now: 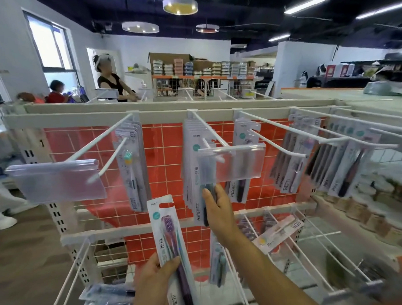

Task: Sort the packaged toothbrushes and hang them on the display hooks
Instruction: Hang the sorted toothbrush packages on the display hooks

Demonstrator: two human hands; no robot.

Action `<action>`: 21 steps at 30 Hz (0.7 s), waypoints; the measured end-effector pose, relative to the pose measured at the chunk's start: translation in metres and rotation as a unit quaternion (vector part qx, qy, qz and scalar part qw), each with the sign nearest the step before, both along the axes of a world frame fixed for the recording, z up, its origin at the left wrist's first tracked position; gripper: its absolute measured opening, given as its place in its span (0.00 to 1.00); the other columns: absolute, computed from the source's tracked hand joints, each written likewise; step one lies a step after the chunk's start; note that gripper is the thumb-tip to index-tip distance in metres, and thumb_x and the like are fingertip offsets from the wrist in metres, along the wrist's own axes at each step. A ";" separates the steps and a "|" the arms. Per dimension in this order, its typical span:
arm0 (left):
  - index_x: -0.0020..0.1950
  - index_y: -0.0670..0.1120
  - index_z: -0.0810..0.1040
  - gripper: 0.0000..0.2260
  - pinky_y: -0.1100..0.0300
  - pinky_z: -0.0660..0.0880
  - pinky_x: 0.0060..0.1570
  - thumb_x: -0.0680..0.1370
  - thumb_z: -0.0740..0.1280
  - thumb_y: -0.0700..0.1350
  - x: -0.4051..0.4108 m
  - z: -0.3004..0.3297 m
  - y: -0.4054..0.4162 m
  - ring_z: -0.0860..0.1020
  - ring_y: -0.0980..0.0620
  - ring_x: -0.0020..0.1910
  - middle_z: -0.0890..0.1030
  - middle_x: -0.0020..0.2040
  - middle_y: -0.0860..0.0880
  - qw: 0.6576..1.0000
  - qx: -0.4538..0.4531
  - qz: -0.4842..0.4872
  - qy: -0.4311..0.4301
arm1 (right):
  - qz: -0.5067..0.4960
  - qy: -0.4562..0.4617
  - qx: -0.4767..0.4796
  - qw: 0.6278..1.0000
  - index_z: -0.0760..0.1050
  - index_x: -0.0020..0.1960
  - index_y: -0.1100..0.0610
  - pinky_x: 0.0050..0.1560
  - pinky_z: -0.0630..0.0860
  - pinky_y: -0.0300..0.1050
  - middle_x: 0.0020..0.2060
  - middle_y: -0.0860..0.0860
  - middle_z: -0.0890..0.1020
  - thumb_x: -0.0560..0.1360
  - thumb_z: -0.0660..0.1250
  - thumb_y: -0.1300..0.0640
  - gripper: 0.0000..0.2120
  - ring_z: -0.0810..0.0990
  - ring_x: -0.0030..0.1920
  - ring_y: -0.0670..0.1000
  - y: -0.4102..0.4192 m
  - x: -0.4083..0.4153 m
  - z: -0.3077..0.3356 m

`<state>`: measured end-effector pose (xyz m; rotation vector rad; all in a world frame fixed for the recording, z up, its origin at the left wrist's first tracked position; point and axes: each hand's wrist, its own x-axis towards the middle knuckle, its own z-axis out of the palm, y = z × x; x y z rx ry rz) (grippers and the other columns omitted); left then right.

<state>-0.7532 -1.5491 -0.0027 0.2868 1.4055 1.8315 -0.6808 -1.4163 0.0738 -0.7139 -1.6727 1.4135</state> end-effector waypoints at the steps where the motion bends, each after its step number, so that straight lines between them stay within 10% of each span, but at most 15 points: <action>1: 0.58 0.35 0.77 0.14 0.38 0.69 0.64 0.73 0.66 0.29 0.000 -0.001 0.001 0.78 0.33 0.56 0.82 0.52 0.35 1.000 0.004 0.000 -0.008 | 0.002 -0.001 -0.002 1.000 0.73 0.49 0.44 0.52 0.79 0.60 0.48 0.56 0.81 0.80 0.59 0.53 0.06 0.81 0.50 0.58 0.002 -0.003 -0.001; 21: 0.59 0.42 0.78 0.11 0.43 0.71 0.64 0.78 0.63 0.35 0.022 0.034 -0.013 0.80 0.41 0.57 0.85 0.51 0.43 0.998 0.046 -0.032 0.010 | -0.007 -0.104 -0.036 0.994 0.73 0.51 0.49 0.54 0.79 0.54 0.48 0.55 0.81 0.78 0.62 0.46 0.08 0.80 0.50 0.56 -0.004 0.013 -0.045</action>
